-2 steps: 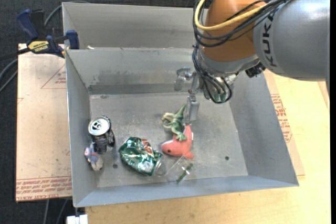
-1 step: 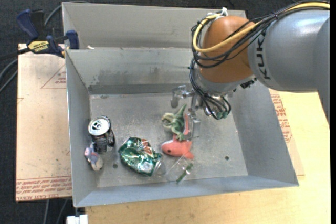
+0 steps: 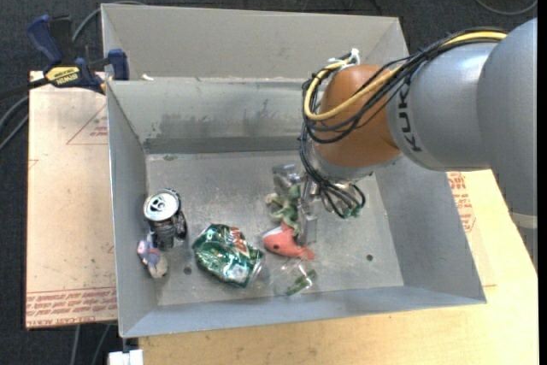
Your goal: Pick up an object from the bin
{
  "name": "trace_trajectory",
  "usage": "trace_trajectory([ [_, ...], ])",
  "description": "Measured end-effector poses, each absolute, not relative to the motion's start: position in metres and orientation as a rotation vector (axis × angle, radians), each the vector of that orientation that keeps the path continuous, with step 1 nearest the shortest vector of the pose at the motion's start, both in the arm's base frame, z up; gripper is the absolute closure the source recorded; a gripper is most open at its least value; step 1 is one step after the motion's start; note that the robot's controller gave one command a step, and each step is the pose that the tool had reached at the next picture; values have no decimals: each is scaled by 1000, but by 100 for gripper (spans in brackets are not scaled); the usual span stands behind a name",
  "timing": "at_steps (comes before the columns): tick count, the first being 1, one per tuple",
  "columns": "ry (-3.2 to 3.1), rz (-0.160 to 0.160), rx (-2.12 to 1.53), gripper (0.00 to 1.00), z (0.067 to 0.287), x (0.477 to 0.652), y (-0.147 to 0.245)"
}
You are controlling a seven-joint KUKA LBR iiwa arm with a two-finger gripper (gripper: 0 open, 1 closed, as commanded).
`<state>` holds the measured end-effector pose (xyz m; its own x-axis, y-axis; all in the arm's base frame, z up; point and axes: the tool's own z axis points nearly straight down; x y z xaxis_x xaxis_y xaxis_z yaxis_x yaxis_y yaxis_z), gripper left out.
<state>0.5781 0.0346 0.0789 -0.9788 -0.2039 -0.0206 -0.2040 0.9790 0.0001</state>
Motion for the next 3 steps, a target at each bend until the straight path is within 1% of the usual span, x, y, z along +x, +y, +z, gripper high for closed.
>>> trace_trajectory([
  [1, 3105, 3, -320, 100, 79, 578, 35],
  [2, 3015, -1, -791, 100, 217, 547, 17],
  [3, 3016, 0, -791, 0, 217, 547, 17],
])
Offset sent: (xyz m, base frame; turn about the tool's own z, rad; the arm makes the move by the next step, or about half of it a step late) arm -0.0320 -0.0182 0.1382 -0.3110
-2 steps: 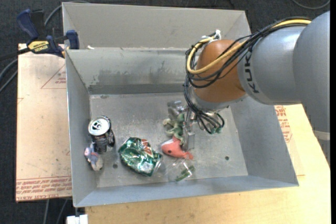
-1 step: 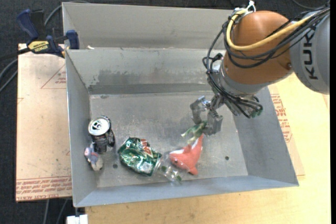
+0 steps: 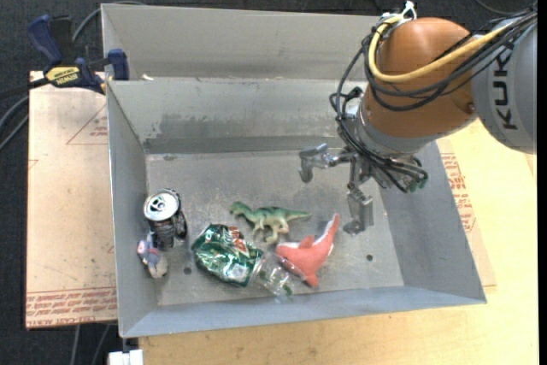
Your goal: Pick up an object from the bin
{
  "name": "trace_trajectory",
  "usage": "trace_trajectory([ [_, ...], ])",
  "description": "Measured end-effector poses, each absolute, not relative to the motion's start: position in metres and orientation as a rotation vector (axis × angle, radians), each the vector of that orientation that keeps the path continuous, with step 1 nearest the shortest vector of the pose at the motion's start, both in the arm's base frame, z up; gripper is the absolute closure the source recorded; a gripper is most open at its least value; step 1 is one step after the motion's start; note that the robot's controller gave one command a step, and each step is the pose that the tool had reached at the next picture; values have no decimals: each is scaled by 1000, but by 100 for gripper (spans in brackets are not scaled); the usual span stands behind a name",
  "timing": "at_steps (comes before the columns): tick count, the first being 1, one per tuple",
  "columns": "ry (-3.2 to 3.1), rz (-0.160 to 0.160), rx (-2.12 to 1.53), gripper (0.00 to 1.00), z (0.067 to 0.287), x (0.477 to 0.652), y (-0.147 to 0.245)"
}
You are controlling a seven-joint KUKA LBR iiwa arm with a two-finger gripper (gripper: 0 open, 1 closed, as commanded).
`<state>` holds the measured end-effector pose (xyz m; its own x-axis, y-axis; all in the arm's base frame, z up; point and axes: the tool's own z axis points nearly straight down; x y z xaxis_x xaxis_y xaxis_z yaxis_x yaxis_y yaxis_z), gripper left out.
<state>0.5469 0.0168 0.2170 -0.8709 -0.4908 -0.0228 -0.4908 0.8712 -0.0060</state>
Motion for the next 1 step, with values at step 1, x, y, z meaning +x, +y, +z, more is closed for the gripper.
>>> trace_trajectory([
  [1, 3016, 0, -791, 0, 217, 547, 17],
])
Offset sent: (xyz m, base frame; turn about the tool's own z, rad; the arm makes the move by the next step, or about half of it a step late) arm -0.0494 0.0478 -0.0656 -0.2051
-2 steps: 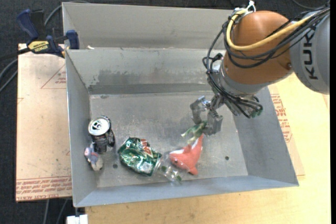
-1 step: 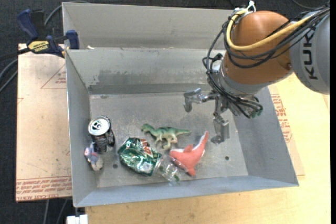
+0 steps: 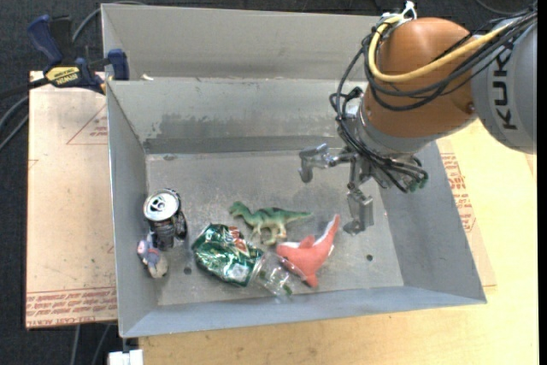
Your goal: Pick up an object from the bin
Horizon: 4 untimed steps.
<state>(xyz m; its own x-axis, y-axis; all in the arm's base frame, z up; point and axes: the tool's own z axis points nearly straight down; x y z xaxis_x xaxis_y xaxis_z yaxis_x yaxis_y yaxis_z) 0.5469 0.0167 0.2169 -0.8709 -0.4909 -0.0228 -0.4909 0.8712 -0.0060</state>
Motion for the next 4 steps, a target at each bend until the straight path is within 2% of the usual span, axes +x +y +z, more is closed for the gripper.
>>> trace_trajectory([
  [1, 2925, 2, -1089, 0, 151, 498, 65],
  [2, 2960, 0, -976, 0, 156, 507, 67],
  [3, 2740, -1, -1490, 0, 141, 497, 137],
  [4, 2875, -1, -1197, 0, 142, 524, 53],
])
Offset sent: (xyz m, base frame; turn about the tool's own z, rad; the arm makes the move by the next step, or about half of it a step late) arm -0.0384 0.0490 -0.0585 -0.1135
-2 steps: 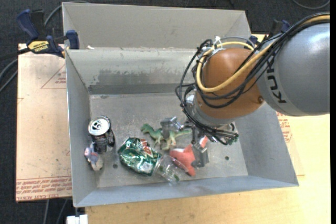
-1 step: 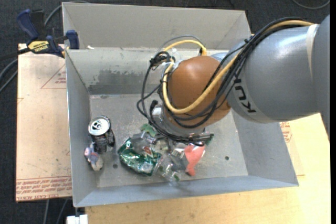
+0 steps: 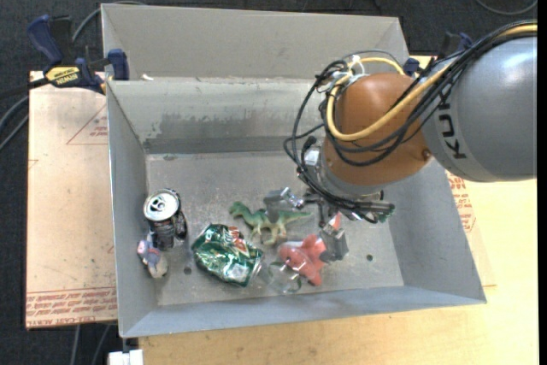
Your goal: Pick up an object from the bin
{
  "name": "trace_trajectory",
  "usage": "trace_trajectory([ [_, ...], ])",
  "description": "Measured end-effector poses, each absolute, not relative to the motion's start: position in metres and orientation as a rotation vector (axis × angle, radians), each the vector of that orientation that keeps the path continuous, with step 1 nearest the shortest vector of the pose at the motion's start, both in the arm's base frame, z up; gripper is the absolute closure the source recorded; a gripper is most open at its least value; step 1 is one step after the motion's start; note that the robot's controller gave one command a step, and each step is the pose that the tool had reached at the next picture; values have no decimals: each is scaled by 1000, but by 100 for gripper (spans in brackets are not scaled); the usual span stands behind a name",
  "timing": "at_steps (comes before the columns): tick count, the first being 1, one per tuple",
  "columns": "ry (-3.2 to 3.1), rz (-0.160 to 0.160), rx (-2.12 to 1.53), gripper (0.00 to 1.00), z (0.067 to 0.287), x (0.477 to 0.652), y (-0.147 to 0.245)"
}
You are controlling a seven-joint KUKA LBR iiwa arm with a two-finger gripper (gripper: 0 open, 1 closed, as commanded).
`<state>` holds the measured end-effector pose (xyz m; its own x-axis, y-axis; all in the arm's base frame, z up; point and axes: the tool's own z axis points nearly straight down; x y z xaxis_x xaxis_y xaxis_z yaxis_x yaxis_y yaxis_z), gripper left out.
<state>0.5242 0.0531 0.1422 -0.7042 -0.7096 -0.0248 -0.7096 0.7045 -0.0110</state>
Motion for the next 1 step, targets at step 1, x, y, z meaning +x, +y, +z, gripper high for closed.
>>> trace_trajectory([
  [1, 2587, -3, -1740, 0, 116, 489, 93],
])
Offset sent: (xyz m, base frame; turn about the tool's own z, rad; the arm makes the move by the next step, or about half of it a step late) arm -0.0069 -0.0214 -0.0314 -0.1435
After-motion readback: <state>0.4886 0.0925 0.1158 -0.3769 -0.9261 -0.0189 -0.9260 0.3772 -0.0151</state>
